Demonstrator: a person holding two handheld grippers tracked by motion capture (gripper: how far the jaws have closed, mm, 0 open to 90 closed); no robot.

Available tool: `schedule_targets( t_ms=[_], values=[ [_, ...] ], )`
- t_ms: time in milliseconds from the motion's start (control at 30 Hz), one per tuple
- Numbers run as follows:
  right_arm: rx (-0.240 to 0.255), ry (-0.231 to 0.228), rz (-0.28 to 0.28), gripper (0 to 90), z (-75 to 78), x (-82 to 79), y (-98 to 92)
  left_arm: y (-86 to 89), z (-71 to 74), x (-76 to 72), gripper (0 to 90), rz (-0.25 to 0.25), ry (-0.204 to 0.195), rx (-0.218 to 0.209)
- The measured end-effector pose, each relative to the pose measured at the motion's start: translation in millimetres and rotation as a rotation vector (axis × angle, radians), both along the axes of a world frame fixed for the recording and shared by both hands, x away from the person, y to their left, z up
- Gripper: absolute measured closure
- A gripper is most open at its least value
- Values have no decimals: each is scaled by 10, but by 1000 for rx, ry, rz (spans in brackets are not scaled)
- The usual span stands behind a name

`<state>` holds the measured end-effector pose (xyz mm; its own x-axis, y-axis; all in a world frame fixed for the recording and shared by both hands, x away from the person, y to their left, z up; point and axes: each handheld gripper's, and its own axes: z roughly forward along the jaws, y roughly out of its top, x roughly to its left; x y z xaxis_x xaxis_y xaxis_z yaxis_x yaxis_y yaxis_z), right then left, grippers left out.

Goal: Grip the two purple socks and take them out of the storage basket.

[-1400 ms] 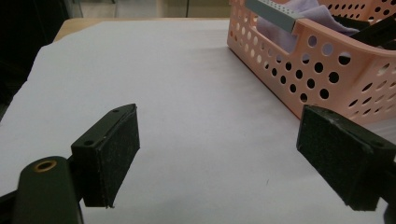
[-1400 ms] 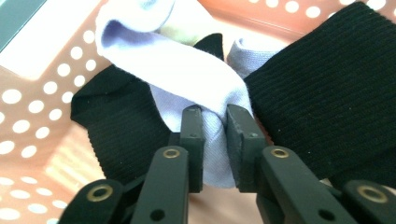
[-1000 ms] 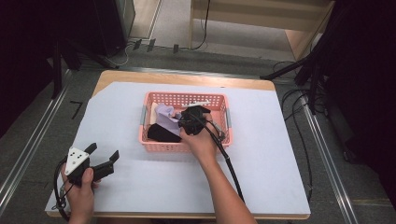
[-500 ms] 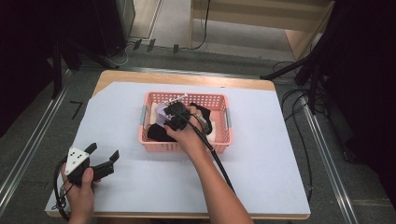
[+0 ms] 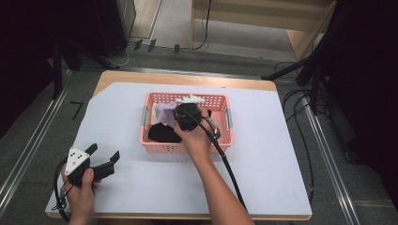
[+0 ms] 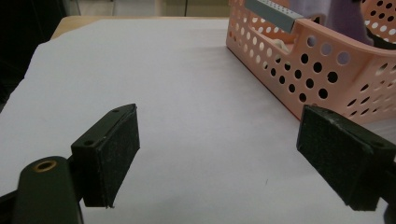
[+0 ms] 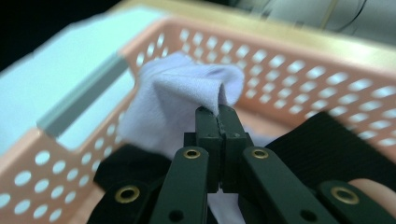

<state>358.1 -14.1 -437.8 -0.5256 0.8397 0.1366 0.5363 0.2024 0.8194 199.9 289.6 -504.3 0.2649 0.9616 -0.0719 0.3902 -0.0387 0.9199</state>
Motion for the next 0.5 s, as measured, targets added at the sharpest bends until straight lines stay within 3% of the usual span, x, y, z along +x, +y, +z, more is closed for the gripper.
schedule_targets(
  t_ms=[67, 233, 500],
  values=[
    [43, -61, -5, 900, 33, -36, -101, 0, 0, 1, 143, -2, 0, 2],
    [127, -156, -48, 900, 118, -115, -347, -6, -1, 0, 143, -2, -2, 6],
    [184, -297, -135, 900, 290, -197, -707, -7, -1, -1, 143, -2, -1, 12]
  ],
)
